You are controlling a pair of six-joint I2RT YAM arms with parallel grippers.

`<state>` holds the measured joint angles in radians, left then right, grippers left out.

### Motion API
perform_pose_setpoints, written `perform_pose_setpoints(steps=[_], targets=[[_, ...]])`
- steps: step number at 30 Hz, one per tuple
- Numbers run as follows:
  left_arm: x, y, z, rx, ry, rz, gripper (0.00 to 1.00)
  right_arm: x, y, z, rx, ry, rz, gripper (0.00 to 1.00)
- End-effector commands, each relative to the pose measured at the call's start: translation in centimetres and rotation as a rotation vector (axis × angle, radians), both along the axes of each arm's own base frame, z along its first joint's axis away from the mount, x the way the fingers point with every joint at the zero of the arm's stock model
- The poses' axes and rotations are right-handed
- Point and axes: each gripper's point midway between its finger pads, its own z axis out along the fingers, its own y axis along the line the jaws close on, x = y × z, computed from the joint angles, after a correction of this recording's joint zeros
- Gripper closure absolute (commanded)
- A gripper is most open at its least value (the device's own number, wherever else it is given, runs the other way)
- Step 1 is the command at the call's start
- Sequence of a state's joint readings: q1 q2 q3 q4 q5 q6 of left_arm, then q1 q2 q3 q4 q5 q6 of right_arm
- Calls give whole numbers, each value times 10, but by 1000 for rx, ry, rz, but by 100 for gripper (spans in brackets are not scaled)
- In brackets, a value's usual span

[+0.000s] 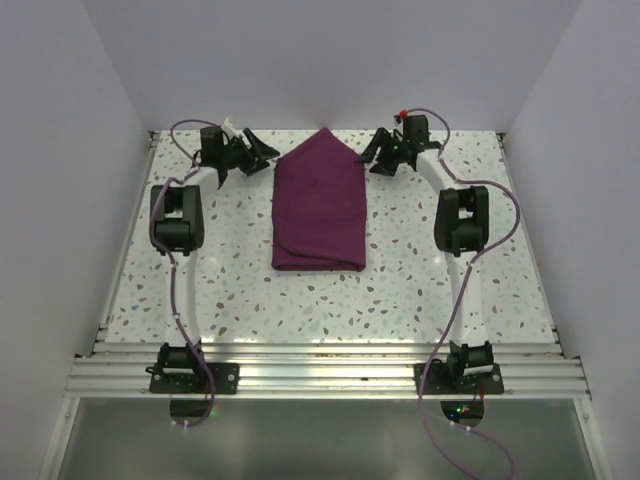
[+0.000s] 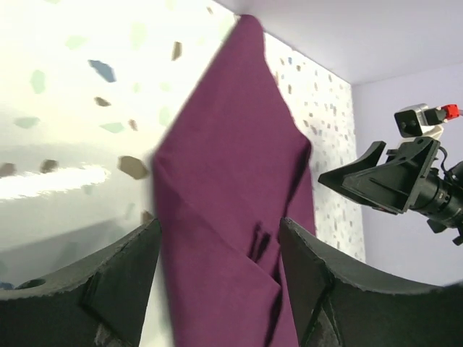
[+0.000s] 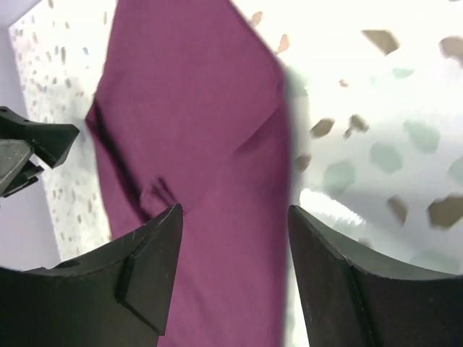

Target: Prepare the surgical pack

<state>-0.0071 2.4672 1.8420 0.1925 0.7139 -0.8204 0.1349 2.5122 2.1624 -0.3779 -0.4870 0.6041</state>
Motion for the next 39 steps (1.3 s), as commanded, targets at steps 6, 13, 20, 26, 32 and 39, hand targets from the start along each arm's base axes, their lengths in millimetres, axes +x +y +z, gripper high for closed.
perform_pose_setpoints(steps=[6, 13, 20, 26, 32, 39], targets=[[28, 6, -35, 22, -7, 51, 30, 23, -5, -50, -25, 20, -11, 36], [23, -13, -49, -8, 12, 17, 37, 27, 4, -62, 6, 19, 7, 40], [18, -33, -56, -11, 25, -16, 44, 32, 10, -68, 32, 25, -7, 46], [15, -41, -59, -18, 31, -28, 54, 33, 16, -76, 51, 34, -16, 51], [27, -34, -50, -55, 31, 5, 70, 40, 31, -77, 107, 25, -7, 70], [41, -34, 9, -130, -43, 1, 100, 55, 46, -14, 231, -47, -27, 100]])
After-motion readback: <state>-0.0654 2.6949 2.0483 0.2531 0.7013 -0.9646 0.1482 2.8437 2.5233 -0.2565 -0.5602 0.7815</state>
